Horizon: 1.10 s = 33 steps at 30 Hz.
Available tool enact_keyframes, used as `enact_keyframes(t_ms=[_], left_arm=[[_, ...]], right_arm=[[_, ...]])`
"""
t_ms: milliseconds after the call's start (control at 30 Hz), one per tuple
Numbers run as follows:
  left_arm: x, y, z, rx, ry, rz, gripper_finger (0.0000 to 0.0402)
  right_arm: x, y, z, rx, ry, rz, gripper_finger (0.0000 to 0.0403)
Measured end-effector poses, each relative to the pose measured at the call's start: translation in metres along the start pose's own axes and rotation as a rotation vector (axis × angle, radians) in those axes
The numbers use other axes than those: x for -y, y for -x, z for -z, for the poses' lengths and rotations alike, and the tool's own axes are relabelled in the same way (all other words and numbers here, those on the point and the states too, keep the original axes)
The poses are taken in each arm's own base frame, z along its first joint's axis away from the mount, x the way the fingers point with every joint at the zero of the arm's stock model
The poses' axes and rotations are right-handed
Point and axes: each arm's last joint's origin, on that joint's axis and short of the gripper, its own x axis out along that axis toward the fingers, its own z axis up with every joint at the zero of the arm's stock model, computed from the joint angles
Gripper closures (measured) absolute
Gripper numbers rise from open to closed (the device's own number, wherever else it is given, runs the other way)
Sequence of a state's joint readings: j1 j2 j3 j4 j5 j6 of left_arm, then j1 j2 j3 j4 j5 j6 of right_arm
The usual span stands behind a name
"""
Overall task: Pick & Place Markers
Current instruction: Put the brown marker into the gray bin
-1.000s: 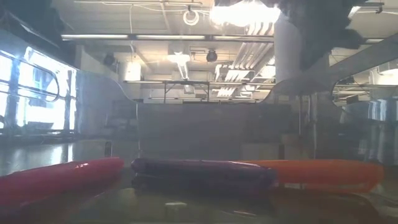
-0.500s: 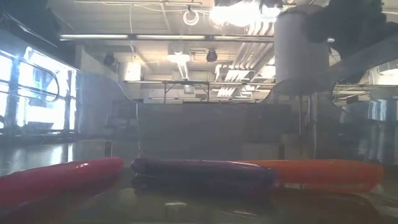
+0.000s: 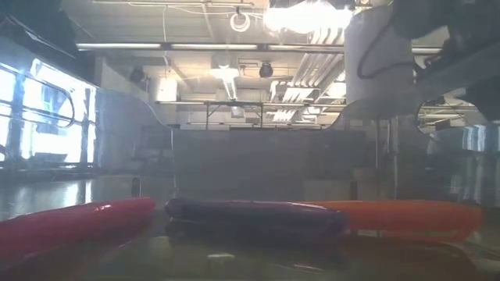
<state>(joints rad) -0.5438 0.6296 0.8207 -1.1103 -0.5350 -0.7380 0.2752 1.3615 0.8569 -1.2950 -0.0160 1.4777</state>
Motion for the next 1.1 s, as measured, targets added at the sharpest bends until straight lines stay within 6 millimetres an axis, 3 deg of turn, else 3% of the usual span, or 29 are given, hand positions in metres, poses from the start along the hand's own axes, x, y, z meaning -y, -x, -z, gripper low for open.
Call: enact_keyframes(t_ms=[567, 933, 1100], left_arm=[[0.000, 0.000, 0.000, 0.008, 0.116, -0.006, 0.0401], [0.001, 0.000, -0.001, 0.015, 0.143, 0.002, 0.0401], [0.001, 0.000, -0.001, 0.014, 0.141, 0.001, 0.0401]], right_arm=[[0.012, -0.065, 0.009, -0.245, 0.025, -0.008, 0.0279], [0.015, -0.093, 0.033, -0.339, 0.090, -0.080, 0.0289], [0.009, -0.086, 0.039, -0.320, 0.064, -0.086, 0.0313]])
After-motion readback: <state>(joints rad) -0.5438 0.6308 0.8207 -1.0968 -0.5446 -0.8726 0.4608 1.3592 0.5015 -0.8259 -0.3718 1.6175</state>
